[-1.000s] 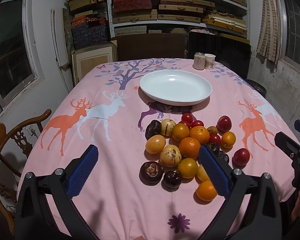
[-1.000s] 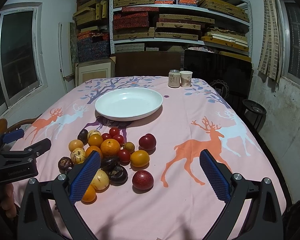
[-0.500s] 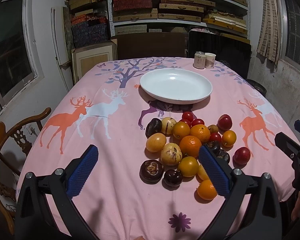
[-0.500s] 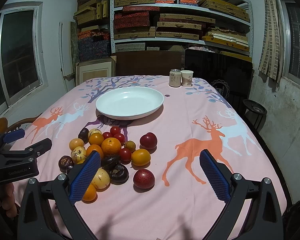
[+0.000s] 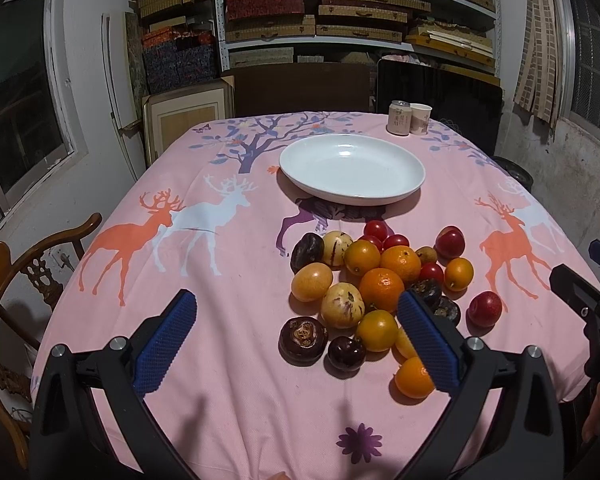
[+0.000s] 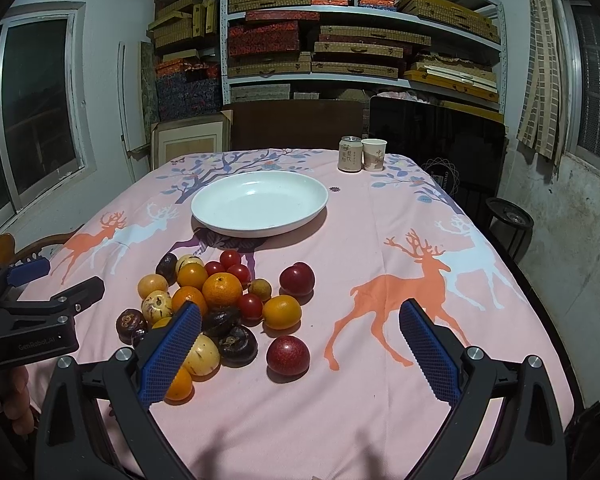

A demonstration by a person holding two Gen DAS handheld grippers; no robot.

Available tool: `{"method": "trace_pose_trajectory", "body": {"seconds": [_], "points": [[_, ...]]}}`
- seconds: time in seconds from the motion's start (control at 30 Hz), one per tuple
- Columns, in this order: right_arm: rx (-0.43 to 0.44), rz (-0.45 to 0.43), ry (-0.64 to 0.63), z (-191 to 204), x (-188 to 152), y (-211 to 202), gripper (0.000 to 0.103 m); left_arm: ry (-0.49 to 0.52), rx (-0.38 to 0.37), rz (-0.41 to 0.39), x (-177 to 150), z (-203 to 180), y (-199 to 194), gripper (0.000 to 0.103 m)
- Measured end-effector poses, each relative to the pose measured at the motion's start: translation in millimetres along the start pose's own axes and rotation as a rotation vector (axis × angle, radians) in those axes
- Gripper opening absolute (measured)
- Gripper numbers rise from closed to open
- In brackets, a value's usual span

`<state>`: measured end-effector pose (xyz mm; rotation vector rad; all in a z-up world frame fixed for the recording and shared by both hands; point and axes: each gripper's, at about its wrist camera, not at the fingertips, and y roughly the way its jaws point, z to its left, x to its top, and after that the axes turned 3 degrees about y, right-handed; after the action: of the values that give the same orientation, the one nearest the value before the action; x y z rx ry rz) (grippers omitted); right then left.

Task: Organize fruits

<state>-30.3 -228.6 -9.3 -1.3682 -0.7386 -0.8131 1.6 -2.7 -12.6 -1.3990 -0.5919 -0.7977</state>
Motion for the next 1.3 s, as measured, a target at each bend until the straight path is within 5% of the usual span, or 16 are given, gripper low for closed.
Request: {"method": "trace_pose_trajectory", "body": {"seconds": [0.47, 0.8, 1.3], "points": [[0.021, 0.009, -0.011, 2.1, -3.1, 2.4, 0.099, 0.0, 0.003, 0.01, -12.6, -0.7, 4.8, 0.099], [0.026, 0.064, -0.011, -6.9, -6.7, 15.8, 0.099, -0.026, 0.005, 0.089, -28.7, 14.2, 23.7, 0.099], [0.012, 0.18, -0.091, -23.5, -35.0, 53.6, 0.095, 0.136, -0.023, 0.196, -61.0, 18.6, 65.6, 0.099]]}}
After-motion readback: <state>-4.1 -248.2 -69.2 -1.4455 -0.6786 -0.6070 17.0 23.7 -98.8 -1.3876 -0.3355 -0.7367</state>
